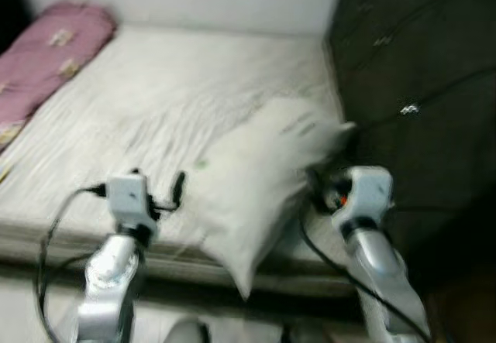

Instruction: Clean up the room

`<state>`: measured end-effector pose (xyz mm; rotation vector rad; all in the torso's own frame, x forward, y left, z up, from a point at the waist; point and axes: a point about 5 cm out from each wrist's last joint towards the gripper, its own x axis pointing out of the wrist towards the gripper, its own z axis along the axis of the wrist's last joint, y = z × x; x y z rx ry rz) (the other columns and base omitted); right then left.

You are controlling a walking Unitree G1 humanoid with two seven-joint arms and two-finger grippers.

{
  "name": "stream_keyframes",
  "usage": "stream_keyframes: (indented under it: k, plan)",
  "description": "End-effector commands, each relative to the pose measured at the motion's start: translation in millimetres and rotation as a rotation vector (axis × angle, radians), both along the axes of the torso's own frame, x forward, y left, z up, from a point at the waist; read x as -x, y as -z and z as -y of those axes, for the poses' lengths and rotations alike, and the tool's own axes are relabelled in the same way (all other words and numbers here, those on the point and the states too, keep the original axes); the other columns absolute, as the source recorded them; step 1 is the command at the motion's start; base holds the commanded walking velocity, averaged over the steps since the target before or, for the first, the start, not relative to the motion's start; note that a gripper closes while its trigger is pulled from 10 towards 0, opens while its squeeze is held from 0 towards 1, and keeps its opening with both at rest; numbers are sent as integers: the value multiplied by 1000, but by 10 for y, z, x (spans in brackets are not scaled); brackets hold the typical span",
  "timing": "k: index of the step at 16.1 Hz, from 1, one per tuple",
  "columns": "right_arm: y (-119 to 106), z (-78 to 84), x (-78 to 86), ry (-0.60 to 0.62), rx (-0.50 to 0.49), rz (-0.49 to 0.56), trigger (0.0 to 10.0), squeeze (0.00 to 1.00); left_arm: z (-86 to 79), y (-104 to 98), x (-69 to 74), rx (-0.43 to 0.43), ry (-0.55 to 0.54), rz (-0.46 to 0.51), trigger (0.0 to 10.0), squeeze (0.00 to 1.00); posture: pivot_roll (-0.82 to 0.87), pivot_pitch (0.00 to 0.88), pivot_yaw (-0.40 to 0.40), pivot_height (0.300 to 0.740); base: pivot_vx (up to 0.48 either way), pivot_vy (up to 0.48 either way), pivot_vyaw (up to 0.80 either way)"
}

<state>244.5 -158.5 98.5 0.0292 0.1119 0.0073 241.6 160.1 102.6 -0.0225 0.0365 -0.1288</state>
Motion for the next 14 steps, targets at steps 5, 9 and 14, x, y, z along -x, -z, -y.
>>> stream_keyframes:
  k: [5, 9, 14]
  plan:
    - [-17, 45, -21, 18, 9, 4, 10000, 0, 41, 19, -14, 4, 5, -17, 10000, 0, -24, 0, 5, 692, 275, 0, 0]
    - [-14, 55, -23, 19, 5, 2, 10000, 0, 49, 19, -17, -1, -4, -14, 10000, 0, -23, 0, 4, 688, 0, 0, 0]
    - [-10, 59, -23, 16, 5, 1, 10000, 0, 51, 25, -17, -8, -24, -12, 10000, 0, -24, 0, 1, 631, 0, 0, 0]
